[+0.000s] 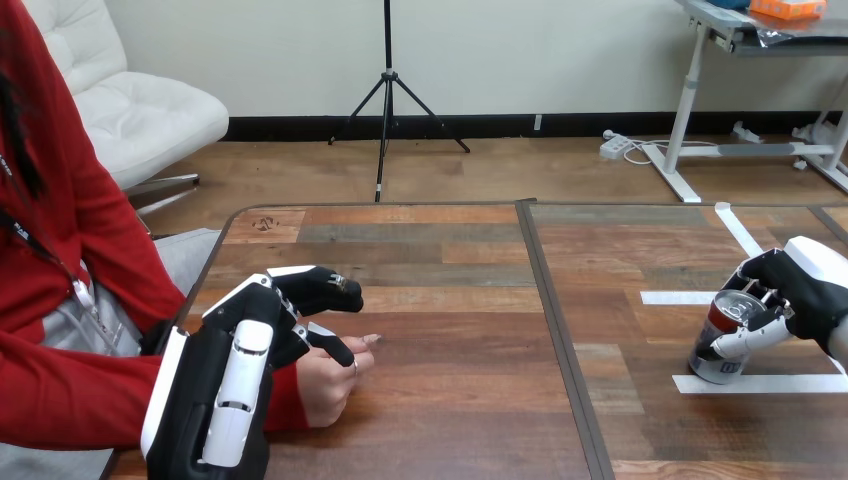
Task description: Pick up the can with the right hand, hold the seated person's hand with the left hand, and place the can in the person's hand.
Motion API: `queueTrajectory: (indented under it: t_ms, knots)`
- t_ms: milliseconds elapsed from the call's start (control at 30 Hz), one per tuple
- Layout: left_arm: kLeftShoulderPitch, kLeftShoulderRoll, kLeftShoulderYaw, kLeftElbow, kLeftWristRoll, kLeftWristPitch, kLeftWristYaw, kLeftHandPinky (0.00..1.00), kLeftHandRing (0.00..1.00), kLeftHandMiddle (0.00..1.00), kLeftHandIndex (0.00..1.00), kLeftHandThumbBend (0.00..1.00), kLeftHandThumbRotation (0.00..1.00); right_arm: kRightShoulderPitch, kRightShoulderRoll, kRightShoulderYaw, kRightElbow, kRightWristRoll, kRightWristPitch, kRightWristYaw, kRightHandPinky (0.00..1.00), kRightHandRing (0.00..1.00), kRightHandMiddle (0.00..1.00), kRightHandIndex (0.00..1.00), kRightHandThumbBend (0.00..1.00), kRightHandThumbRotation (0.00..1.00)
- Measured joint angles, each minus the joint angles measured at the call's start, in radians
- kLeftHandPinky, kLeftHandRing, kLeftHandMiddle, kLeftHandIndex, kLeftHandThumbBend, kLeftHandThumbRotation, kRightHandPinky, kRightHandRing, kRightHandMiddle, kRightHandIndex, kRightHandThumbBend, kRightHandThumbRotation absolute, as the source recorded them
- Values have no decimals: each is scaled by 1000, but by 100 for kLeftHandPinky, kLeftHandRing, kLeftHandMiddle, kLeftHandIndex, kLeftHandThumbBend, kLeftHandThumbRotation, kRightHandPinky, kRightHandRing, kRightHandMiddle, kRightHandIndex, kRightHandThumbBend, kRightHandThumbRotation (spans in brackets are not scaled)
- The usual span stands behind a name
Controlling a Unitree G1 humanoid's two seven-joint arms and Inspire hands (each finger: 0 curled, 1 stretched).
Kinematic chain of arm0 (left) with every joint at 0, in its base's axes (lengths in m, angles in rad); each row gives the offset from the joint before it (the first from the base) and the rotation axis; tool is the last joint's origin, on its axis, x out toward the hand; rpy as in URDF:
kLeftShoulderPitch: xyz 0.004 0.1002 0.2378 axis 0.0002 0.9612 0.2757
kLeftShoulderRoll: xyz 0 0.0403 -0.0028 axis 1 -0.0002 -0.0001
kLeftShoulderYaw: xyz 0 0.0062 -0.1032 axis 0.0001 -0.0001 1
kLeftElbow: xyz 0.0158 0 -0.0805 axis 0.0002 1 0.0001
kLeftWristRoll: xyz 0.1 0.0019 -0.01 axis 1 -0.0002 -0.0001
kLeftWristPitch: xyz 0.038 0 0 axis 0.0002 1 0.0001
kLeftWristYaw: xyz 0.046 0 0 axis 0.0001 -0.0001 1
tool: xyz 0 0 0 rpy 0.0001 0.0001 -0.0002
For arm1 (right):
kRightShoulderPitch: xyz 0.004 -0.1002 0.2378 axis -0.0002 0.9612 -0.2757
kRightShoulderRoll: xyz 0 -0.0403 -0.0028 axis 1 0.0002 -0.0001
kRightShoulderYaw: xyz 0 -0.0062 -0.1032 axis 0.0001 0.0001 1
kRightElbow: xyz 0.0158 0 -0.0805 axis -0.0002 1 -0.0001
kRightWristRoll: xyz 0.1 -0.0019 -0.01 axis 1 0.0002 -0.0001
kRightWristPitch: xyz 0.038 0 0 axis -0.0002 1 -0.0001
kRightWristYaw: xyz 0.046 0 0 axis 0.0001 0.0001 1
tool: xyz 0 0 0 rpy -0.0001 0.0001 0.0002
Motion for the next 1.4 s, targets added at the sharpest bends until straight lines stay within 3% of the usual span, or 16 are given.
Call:
queueTrajectory:
  t_ms: [733, 900, 1100, 1167, 1367, 1400]
  knots:
    - [0, 0, 1, 3, -5, 0, -4, 39, 64, 62, 57, 34, 84, 0, 0, 0, 0, 0, -7, 0, 38, 43, 47, 49, 77, 0]
    - [-2, 2, 12, 11, 43, -17, 6, 41, 64, 63, 60, 36, 86, 0, 0, 0, 0, 1, -11, 4, 38, 43, 47, 48, 79, 0]
    - [-12, 28, 51, 20, 184, -43, 12, 53, 70, 69, 66, 46, 87, 0, -1, -3, 0, 14, -22, 25, 38, 43, 47, 48, 80, 0]
    - [-17, 45, 66, 18, 224, -42, 9, 61, 74, 72, 69, 55, 83, 0, -1, -4, -2, 20, -25, 35, 38, 43, 47, 48, 79, 0]
    - [-22, 120, 104, -26, 340, 16, -13, 67, 78, 78, 75, 74, 72, 0, -1, -10, -9, 38, -41, 71, 37, 41, 46, 48, 79, 0]
    - [-22, 131, 110, -35, 353, 26, -14, 67, 78, 79, 76, 81, 69, 0, -2, -11, -10, 41, -44, 76, 36, 40, 45, 48, 79, 0]
